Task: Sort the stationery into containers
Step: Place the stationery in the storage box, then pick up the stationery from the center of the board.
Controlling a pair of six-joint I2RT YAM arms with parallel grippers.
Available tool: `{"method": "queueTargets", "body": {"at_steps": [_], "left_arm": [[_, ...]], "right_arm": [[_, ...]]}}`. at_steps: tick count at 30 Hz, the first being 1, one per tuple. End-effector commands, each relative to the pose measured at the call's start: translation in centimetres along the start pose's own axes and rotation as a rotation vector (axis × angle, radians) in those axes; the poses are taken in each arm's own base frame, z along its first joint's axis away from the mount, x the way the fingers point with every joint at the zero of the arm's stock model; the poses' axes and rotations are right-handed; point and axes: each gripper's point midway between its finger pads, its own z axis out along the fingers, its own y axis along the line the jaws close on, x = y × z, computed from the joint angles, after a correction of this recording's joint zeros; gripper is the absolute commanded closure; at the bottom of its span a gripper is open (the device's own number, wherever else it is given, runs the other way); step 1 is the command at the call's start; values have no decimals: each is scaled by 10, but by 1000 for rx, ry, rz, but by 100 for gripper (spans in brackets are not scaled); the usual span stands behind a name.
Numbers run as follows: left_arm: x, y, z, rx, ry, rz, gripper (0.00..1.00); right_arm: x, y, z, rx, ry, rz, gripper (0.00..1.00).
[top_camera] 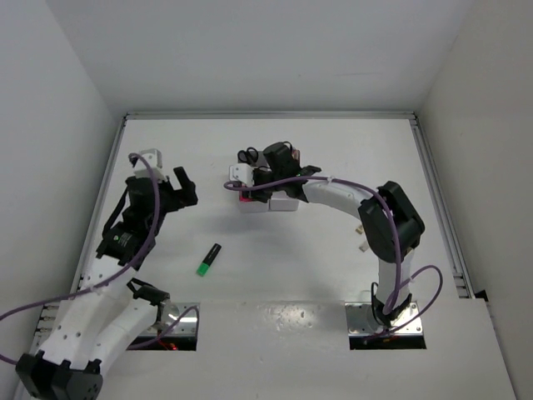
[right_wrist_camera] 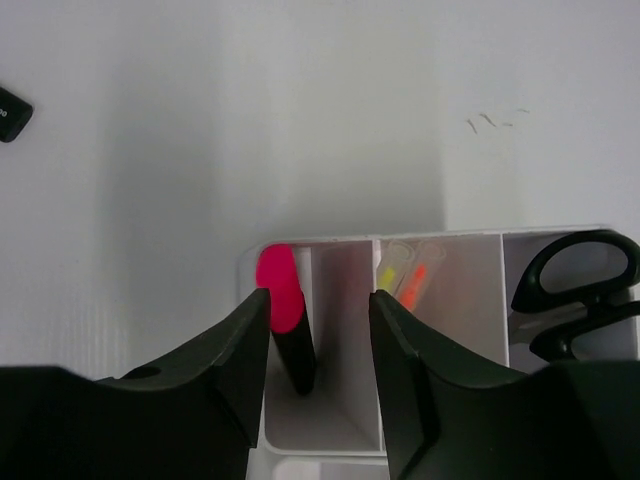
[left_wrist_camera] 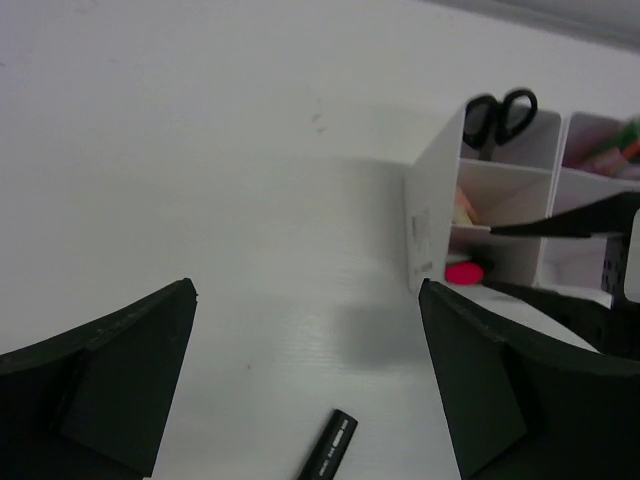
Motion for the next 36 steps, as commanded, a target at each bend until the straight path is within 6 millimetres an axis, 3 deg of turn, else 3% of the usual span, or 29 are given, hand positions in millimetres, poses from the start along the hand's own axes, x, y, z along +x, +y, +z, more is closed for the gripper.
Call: {"method": "queueTargets", "body": {"at_steps": [1,2,4,5,6,7,8,9,10,11,14,15,17,18,19,22,23,27,36], "left_arm": [[21,-43,10,186,143,9,0],[31,-44,10,181,193,13,1],[37,-55,10,200,250,27,22],[41,-57,6,195,290,31,56],[52,-57,6,191,332,47,56],[51,-62,3,197,352,58,76],[75,-63,0,186,456,103,83],[83,-62,-2,169,491,132,85],[91,-60,-3,141,514,154,85],[106,-66,-11,150,561,197,77],[138,-78,-18,152,686,270,29],[150,-76,-22,129,736,279,26],[175,-67,-23,52,820,332,25],[184,-64,-24,33,842,345,25],[192,-64,-26,21,861,344,25],[212,-59,-30,-8,918,381,25],[214,-57,-29,-14,927,386,25],[233,-51,-25,-57,986,423,25],[262,-43,0,-79,1036,409,28]], "right_arm": [[-2,4,0,-18,-39,9,56],[0,8,1,-30,-40,14,56],[-6,9,-5,-28,-55,30,56],[-23,7,-15,-25,-95,49,62],[-24,9,-15,-33,-101,78,75],[-47,-1,-30,1,-139,90,94],[-57,-5,-39,19,-151,133,100],[-61,-14,-51,72,-137,265,100],[-72,-26,-63,126,-143,309,100],[-79,-28,-79,150,-122,352,100],[-82,-39,-106,232,-76,450,25],[-87,-44,-125,269,-82,459,12],[-82,-39,-138,291,-77,464,11],[-73,-33,-142,293,-63,475,27],[-84,-32,-157,315,-102,476,41],[-79,-28,-173,366,-141,495,72],[-83,-31,-187,405,-165,493,72],[-84,-27,-202,438,-193,503,68],[-79,-22,-214,461,-198,506,67]]}}
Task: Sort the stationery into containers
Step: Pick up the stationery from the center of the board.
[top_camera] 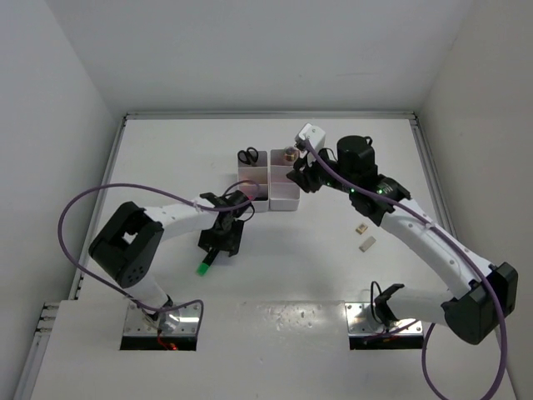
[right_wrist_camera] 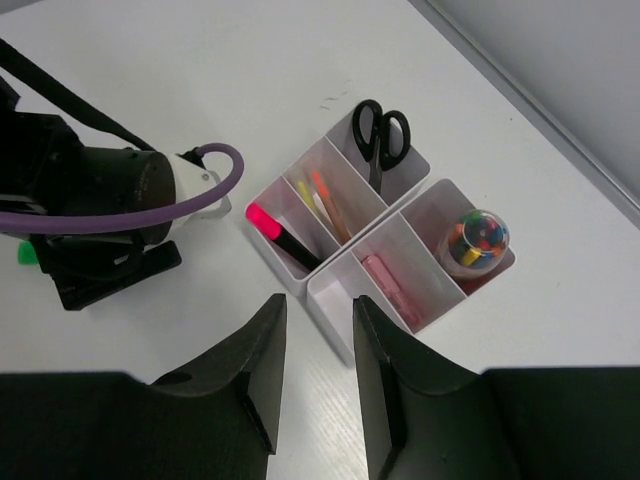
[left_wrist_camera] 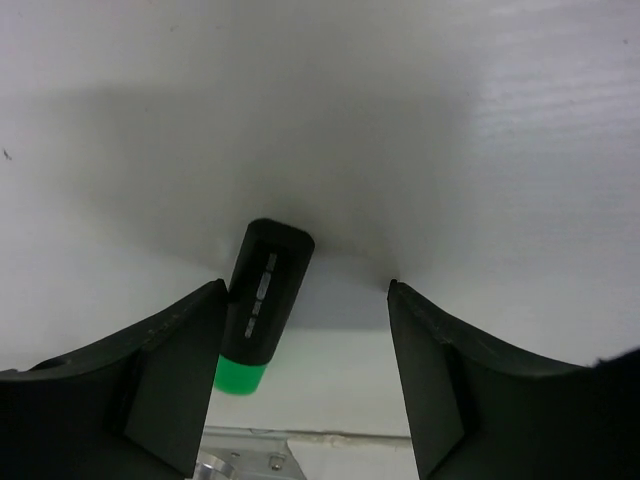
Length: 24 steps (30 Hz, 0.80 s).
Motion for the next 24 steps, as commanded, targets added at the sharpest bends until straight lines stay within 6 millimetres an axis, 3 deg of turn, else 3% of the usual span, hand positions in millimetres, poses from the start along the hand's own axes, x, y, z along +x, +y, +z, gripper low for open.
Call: {"method": "queueTargets", "body": {"at_steps": [1,6,12,16,19,21,23,24], "left_arm": [[-6,0,11,12,-3,-5,29],[-5,6,23,5,14,-24,38],[-1,12,30,-1,40,-23,75],[-1,13,27,11,34,-34,90],[-10,11,14,38,-21,-45,95],[-22,6,-4,76,-66,-76,98],[-49,-10,-45,176,-201,-91,100],[-56,-15,-61,205,-244,-98,100]], "right_arm": [[-16,-4,-10,27,-60,6,67],[-17,-6,-15,38,-69,5,67],[-17,-9,-16,46,-68,17,67],[-17,-8,-16,37,-70,17,67],[-13,-7,-15,35,-62,20,67],[-10,-5,-15,24,-54,23,55],[-8,-1,-16,0,-47,3,25],[-6,0,-16,-2,-37,7,16]]}}
